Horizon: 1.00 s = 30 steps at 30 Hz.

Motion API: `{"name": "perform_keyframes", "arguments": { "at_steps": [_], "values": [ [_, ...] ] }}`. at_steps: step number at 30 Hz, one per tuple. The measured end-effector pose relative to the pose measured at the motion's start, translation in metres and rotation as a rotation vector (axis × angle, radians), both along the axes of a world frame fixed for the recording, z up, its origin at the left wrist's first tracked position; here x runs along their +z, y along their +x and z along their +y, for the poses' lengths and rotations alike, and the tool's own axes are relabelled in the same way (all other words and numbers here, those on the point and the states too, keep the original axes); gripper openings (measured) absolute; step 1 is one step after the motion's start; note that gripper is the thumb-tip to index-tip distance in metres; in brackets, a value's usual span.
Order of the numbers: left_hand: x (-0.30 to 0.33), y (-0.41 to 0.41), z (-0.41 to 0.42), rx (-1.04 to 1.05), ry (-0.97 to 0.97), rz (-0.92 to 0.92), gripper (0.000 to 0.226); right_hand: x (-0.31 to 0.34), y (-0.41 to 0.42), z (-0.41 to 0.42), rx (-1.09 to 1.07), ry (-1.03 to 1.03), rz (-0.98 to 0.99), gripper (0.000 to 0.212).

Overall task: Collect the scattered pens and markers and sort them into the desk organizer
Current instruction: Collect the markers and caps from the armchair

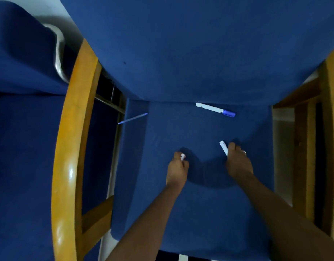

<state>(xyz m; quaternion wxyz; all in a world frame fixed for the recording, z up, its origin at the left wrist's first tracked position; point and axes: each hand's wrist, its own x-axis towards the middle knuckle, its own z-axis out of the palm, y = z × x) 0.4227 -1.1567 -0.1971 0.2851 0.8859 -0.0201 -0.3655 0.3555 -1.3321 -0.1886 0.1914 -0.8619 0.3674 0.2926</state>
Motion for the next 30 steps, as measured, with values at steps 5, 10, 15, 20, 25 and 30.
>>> {"name": "perform_keyframes", "arguments": {
  "at_steps": [5,10,15,20,25,30],
  "values": [
    [0.001,0.037,0.022,0.280,-0.144,-0.010,0.006,0.008,0.053,-0.007,0.187,-0.172,-0.198,0.040],
    [0.021,0.113,0.045,-0.033,0.177,-0.405,0.035,0.007,0.131,-0.030,0.256,-0.255,-0.160,0.047],
    [0.016,0.188,0.057,-0.206,0.376,-0.419,0.035,-0.008,0.134,-0.017,0.392,-0.287,-0.073,0.035],
    [0.001,0.209,0.051,-0.381,0.458,-0.408,0.030,-0.017,0.104,0.016,0.323,-0.189,-0.092,0.024],
    [0.001,0.194,0.035,-0.314,0.503,-0.399,0.033,-0.015,0.092,0.024,-0.063,0.081,-0.070,0.028],
    [0.007,0.139,0.027,0.276,-0.072,0.087,0.028,0.006,0.095,0.022,-0.818,0.746,-0.324,0.009]
  ]
}}
